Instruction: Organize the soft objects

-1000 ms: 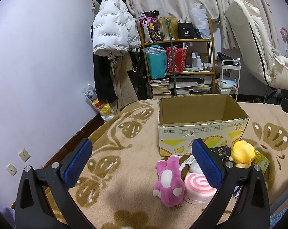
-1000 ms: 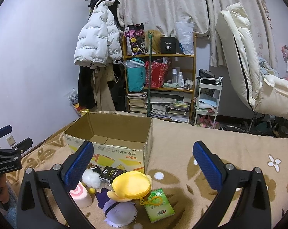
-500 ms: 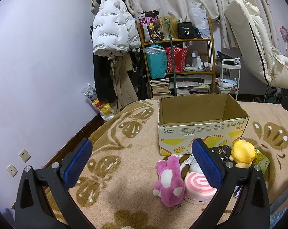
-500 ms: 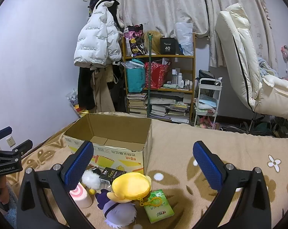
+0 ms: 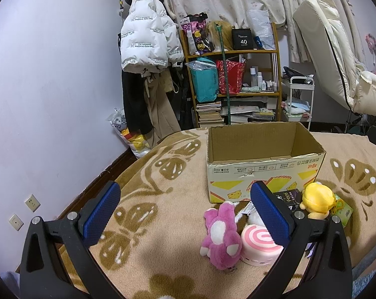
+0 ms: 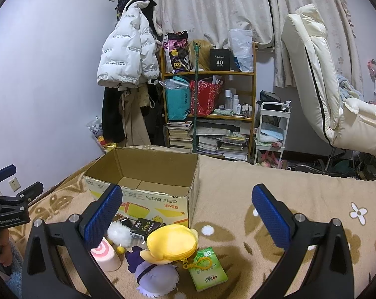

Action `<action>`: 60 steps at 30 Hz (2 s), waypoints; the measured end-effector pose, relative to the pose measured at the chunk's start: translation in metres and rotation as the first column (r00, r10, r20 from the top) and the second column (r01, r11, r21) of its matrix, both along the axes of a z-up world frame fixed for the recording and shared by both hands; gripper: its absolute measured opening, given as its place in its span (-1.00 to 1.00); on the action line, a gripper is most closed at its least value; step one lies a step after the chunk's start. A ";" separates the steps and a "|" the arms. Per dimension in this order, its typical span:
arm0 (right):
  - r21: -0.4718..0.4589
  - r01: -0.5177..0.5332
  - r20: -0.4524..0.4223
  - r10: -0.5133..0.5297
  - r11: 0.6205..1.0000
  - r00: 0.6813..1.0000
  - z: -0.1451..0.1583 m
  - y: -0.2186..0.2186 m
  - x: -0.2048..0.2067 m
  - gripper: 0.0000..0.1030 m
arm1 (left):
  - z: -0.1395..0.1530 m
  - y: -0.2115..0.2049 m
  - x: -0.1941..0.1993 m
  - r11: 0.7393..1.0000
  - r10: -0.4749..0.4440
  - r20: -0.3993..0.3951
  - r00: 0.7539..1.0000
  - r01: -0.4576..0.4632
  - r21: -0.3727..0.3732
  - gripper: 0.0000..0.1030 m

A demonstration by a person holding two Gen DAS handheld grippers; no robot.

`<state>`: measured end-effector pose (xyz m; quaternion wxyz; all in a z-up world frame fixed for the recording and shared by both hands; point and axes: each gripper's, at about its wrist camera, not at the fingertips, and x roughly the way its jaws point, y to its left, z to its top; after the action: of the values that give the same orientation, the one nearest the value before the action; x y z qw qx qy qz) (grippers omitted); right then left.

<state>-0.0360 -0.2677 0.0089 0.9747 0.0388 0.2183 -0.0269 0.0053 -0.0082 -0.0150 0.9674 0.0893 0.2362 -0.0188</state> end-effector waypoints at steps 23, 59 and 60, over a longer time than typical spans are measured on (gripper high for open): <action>-0.004 -0.007 -0.007 0.007 1.000 1.000 -0.002 0.006 0.002 1.00 | -0.003 -0.001 0.001 1.000 0.000 -0.004 1.000 0.000 0.005 1.00; -0.003 -0.009 -0.012 0.009 1.000 1.000 -0.002 0.007 0.004 1.00 | -0.010 -0.002 0.002 1.000 -0.001 -0.013 1.000 0.001 0.014 1.00; -0.003 -0.009 -0.012 0.009 1.000 1.000 -0.002 0.007 0.004 1.00 | -0.010 -0.002 0.003 1.000 0.000 -0.012 1.000 0.000 0.014 1.00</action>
<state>-0.0321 -0.2608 0.0065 0.9736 0.0359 0.2243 -0.0233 0.0079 -0.0104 -0.0248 0.9653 0.0959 0.2423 -0.0178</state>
